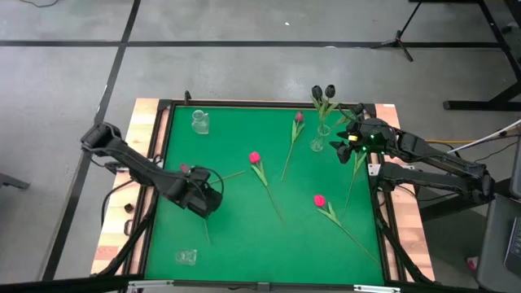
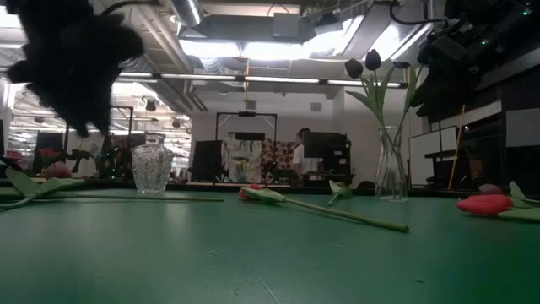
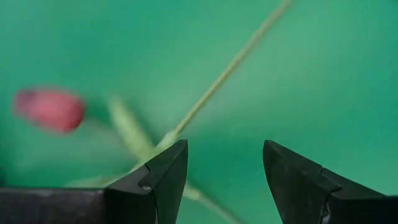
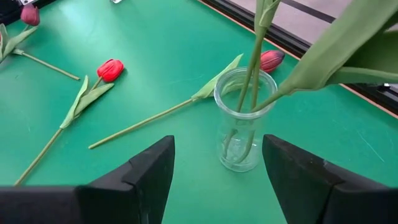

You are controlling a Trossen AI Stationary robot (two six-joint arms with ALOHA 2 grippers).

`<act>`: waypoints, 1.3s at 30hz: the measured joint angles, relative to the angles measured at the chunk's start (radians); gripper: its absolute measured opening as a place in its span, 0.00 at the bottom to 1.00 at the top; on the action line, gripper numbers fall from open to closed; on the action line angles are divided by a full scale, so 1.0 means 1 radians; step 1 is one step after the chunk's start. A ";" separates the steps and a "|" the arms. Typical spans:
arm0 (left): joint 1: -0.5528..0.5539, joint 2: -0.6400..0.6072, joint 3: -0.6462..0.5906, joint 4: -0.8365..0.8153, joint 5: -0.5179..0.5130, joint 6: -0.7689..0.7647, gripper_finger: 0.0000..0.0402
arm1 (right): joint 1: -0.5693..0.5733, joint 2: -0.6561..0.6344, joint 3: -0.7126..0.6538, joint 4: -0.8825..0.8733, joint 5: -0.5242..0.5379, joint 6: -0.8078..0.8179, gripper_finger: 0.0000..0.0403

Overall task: Sort flowers into vase by color
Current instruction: Put the bottom dark red flower into the bottom transparent vase

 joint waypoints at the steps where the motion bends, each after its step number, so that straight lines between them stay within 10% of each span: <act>1: -0.004 0.017 0.000 -0.026 0.018 -0.041 0.51 | 0.000 0.000 0.000 0.000 0.000 0.000 0.60; 17: -0.014 0.115 -0.013 -0.212 0.027 -0.551 0.51 | 0.000 0.000 0.000 -0.001 -0.002 -0.001 0.60; 39: 0.019 0.115 -0.216 0.047 -0.047 -0.648 0.48 | 0.000 0.000 0.000 -0.001 -0.003 -0.005 0.60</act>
